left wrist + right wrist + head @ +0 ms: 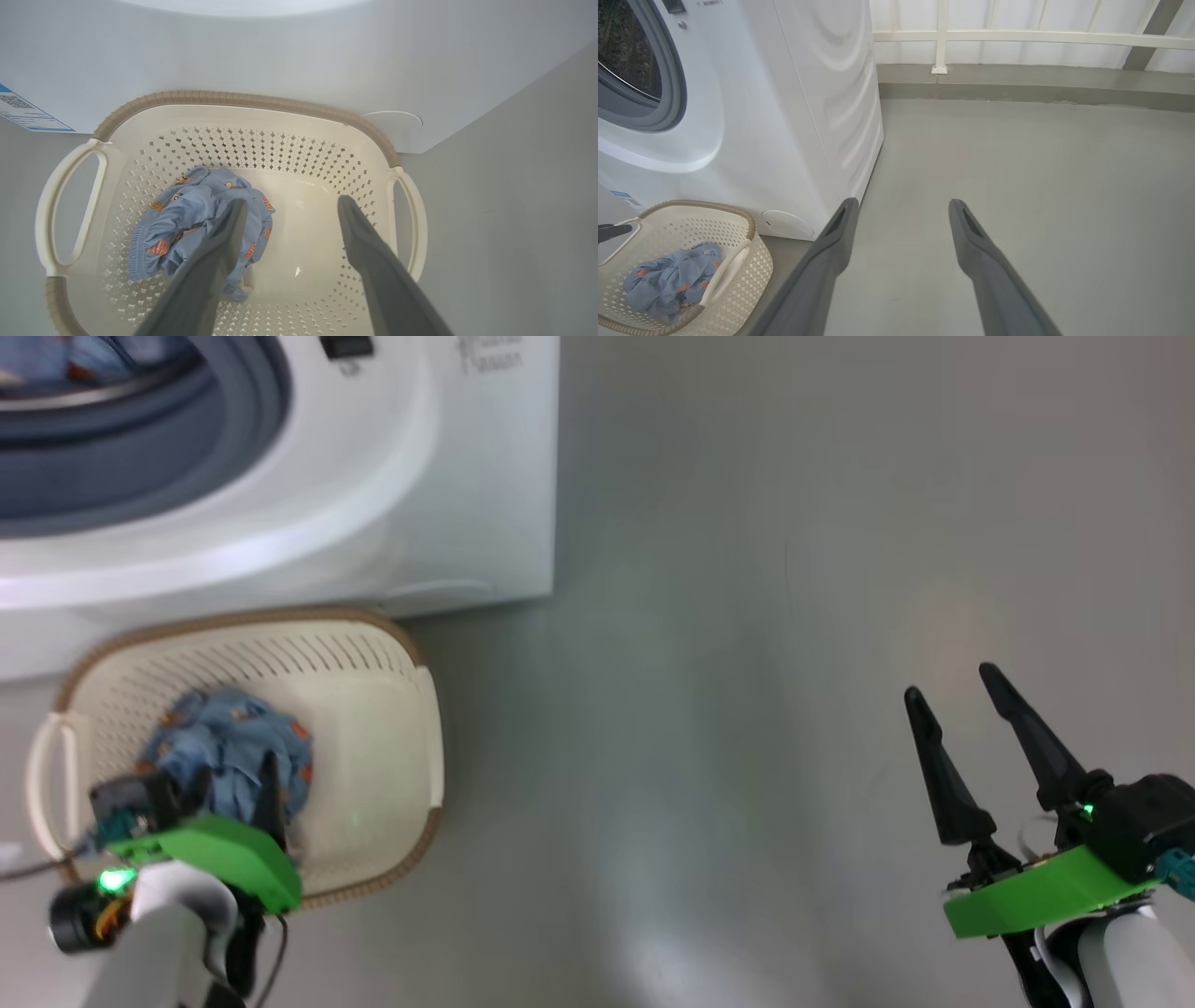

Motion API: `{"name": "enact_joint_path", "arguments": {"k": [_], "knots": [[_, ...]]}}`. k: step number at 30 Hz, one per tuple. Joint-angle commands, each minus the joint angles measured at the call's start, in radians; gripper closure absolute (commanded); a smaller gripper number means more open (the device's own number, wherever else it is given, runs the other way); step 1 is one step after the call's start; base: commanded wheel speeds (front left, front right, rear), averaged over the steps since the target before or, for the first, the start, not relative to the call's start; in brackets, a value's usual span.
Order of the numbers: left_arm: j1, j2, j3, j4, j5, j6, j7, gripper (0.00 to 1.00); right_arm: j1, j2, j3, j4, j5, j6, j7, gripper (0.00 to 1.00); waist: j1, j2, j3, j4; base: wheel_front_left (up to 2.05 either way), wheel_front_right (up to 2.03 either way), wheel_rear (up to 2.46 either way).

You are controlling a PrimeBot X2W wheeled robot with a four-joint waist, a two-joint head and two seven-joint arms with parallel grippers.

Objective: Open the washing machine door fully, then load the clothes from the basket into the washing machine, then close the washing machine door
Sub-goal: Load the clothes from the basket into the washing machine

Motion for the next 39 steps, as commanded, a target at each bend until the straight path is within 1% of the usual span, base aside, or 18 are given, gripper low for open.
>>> {"name": "enact_joint_path", "arguments": {"k": [1,3,7,14,20,24,33,39], "knots": [[-0.021,0.040,0.024,0.003,0.009,0.001,-0.010,0.00,-0.004,-0.016,0.016,-0.027,0.009,0.002,-0.008,0.00,0.0000,0.0000,0.117,-0.025,0.00,0.00,0.00],[-0.072,0.060,0.011,0.059,0.025,0.007,-0.007,0.00,-0.013,-0.014,0.014,-0.032,0.010,0.002,-0.008,0.00,0.0000,0.0000,0.153,-0.033,0.00,0.00,0.00],[-0.166,0.100,-0.029,0.159,0.076,0.042,0.015,0.00,-0.030,-0.009,0.010,-0.043,0.011,0.002,-0.008,0.00,0.0000,0.0000,0.217,-0.049,0.00,0.00,0.00],[-0.287,0.150,-0.078,0.277,0.122,0.065,0.076,0.00,-0.053,0.001,0.006,-0.061,0.011,0.002,-0.008,0.00,0.0000,0.0000,0.309,-0.072,0.00,0.00,0.00],[-0.357,0.185,-0.104,0.312,0.143,0.090,0.123,0.00,-0.062,0.005,-0.003,-0.075,0.008,0.002,-0.008,0.00,0.0000,0.0000,0.368,-0.081,0.00,0.00,0.00],[-0.395,0.202,-0.119,0.322,0.152,0.100,0.145,0.00,-0.066,0.004,-0.007,-0.088,0.006,0.002,-0.008,0.00,0.0000,0.0000,0.403,-0.084,0.00,0.00,0.00],[-0.466,0.215,-0.138,0.332,0.157,0.127,0.179,0.00,-0.064,-0.005,-0.021,-0.125,-0.003,0.002,-0.008,0.00,0.0000,0.0000,0.464,-0.076,0.00,0.00,0.00],[-0.479,0.220,-0.141,0.335,0.149,0.139,0.196,0.00,-0.057,-0.007,-0.024,-0.139,-0.009,0.002,-0.008,0.00,0.0000,0.0000,0.479,-0.072,0.00,0.00,0.00]]}}
